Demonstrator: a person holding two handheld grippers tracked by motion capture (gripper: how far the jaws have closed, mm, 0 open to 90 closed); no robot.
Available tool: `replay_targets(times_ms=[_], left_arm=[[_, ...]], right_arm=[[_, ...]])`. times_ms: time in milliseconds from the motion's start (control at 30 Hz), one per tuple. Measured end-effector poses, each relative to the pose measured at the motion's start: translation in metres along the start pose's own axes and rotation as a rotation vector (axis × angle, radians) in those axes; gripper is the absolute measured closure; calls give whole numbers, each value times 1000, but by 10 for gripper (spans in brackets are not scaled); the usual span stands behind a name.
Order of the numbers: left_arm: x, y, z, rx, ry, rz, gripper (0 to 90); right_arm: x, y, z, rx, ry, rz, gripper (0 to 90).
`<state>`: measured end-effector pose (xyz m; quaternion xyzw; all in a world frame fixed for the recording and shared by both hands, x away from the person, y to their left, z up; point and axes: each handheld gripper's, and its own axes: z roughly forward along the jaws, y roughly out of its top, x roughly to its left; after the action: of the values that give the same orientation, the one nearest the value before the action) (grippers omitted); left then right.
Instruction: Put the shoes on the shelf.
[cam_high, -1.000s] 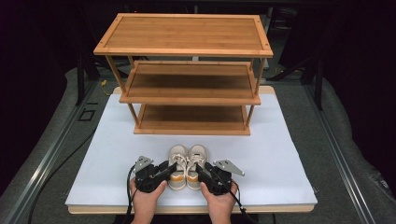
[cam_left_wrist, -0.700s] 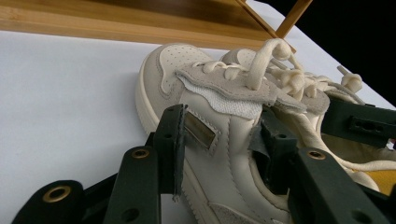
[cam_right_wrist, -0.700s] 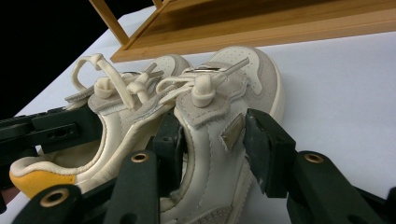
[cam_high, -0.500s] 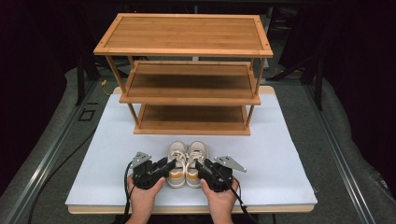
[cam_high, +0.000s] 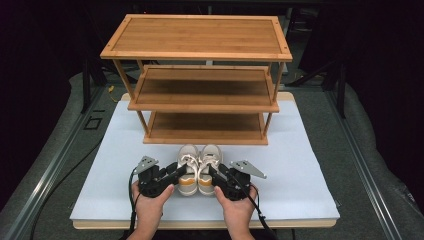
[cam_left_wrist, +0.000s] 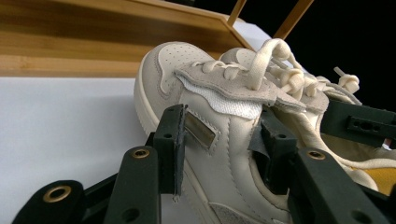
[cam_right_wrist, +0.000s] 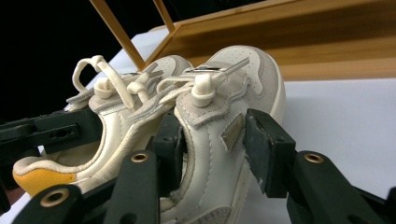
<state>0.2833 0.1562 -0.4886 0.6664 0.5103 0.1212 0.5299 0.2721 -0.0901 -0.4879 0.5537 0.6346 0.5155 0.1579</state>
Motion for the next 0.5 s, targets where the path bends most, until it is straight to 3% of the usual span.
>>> replay_targets(times_ms=[500], left_arm=[[-10, 27, -9, -12, -5, 26, 586]], right_arm=[[9, 25, -12, -16, 2, -15, 585]])
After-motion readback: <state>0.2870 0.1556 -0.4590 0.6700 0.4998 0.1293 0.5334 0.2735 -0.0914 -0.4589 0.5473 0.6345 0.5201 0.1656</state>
